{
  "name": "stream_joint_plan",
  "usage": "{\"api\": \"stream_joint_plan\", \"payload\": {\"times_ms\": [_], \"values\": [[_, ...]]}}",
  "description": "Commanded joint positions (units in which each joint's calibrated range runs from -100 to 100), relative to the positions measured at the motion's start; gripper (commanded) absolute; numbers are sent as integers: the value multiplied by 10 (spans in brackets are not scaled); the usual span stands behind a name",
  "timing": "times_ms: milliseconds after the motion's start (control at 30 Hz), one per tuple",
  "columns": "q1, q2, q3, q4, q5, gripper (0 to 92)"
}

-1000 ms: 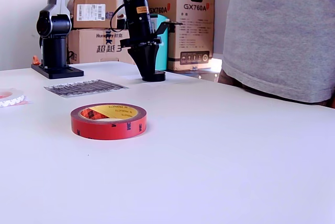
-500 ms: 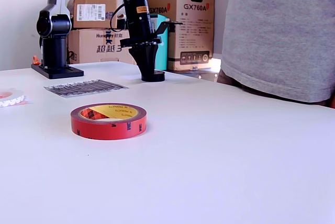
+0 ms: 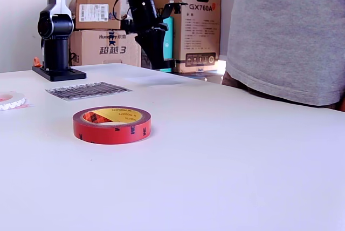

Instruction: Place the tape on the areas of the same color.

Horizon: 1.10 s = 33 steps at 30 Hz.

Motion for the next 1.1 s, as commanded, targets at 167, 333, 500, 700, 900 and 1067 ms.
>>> {"api": "stream_joint_plan", "payload": {"times_ms": [167,333,500,700,900,1067], "values": [[-101,-58,44,14,-86,0],[-171,-51,37,13,-124,0],[-222,-51,37,13,-134,0],[-268,-50,45,13,-160,0],[-302,-34,64,13,-197,0],[-313,-6,70,13,-216,0]]}}
